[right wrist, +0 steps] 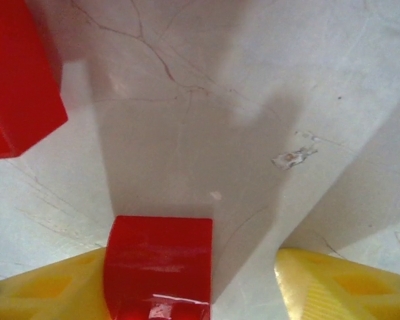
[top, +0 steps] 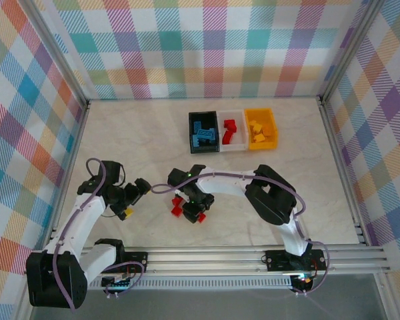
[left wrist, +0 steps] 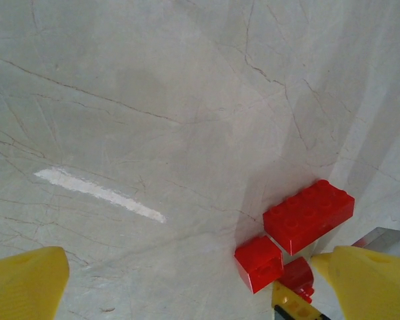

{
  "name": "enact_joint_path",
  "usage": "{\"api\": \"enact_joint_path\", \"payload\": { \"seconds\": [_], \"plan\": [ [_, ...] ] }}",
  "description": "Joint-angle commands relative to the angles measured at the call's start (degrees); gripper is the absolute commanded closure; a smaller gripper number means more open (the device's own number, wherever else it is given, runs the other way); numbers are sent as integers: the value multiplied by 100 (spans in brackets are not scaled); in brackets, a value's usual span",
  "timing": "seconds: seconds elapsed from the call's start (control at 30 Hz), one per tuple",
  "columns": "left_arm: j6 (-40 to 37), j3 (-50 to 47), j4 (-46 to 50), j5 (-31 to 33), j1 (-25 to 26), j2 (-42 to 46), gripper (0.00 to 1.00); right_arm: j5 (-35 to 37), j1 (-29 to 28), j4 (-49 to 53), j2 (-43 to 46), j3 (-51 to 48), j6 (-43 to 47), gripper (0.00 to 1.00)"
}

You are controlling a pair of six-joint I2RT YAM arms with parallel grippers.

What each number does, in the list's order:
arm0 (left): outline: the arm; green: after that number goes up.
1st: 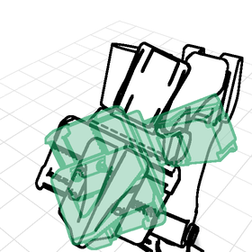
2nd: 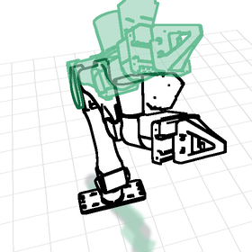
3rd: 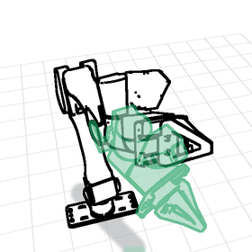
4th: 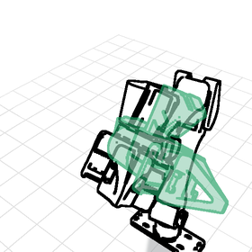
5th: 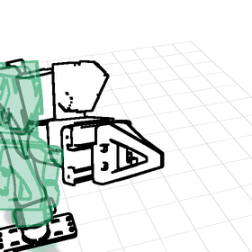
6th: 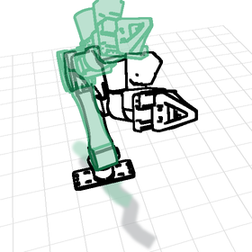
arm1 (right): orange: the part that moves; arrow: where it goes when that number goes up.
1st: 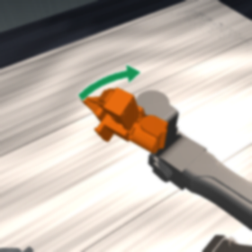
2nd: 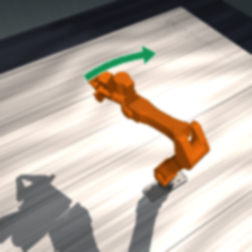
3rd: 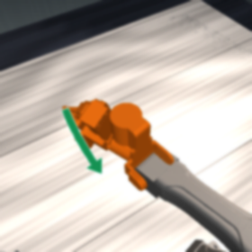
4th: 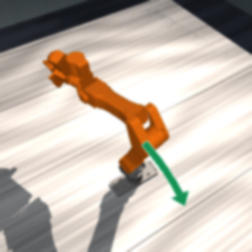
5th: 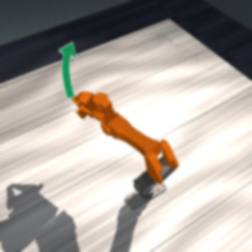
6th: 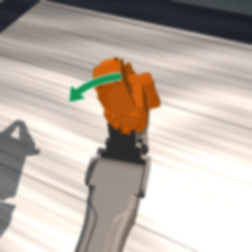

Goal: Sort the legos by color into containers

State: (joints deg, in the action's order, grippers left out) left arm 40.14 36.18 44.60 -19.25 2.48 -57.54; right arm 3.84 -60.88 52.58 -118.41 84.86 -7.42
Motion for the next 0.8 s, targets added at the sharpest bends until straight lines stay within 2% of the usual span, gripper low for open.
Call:
{"api": "enact_joint_path", "payload": {
  "seconds": [0.0,0.13,0.4,0.57,0.77],
  "plan": [
    [131,-144,-36,-106,-78,39,0,493,52,-167,-310,-195,-98,50],
    [169,-212,-83,-125,-80,3,0,690,57,-198,-207,-356,-237,56],
    [117,-28,-14,-97,-77,-18,0,906,186,-206,171,-345,-316,61],
    [83,106,41,-103,-80,-12,0,853,804,-91,498,-34,-383,62],
    [-56,256,24,-262,-72,-29,0,810,1985,-12,627,896,-181,62]
  ]
}}
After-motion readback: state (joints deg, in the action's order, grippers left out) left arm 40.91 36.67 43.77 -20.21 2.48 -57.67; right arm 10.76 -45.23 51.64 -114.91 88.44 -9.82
